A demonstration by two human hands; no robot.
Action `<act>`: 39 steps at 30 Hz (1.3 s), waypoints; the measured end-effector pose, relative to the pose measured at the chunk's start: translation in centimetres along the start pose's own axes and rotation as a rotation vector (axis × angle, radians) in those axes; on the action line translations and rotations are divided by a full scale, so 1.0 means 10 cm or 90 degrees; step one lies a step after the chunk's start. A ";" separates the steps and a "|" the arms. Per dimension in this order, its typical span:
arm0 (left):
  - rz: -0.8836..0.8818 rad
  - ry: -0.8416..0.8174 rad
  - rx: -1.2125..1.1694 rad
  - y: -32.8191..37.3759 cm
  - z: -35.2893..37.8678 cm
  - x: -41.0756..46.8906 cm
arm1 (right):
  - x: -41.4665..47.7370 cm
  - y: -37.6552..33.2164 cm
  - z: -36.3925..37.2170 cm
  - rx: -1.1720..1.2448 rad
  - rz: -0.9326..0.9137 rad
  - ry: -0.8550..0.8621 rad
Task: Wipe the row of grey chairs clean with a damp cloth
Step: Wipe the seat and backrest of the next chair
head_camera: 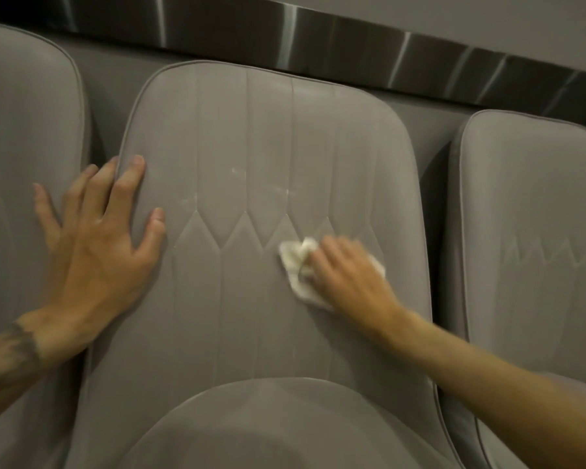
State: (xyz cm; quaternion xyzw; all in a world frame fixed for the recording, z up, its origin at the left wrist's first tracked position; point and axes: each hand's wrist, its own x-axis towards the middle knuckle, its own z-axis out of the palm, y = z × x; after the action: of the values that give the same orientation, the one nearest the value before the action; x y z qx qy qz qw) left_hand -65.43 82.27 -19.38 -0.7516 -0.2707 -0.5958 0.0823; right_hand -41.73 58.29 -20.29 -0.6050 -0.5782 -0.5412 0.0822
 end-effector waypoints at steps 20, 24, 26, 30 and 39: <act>0.004 -0.005 -0.011 0.04 -0.06 -0.01 | -0.35 -0.17 -0.04 -0.038 -0.124 -0.079; 0.000 -0.007 -0.013 0.03 -0.05 -0.01 | -0.31 -0.23 -0.02 -0.041 0.009 -0.055; -0.002 -0.011 -0.012 0.03 -0.06 -0.01 | -0.63 -0.46 0.01 -0.006 -0.124 -0.127; -0.005 -0.019 -0.005 0.06 -0.08 -0.01 | -0.65 -0.40 0.02 0.010 -0.185 -0.133; -0.011 -0.015 -0.010 0.09 -0.10 -0.02 | 1.11 0.39 -0.01 0.037 0.291 0.138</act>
State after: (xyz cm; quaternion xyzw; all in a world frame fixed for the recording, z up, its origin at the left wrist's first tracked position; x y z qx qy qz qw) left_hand -65.89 80.98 -19.11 -0.7568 -0.2734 -0.5899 0.0683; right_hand -41.56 63.71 -9.88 -0.6559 -0.4298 -0.5532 0.2813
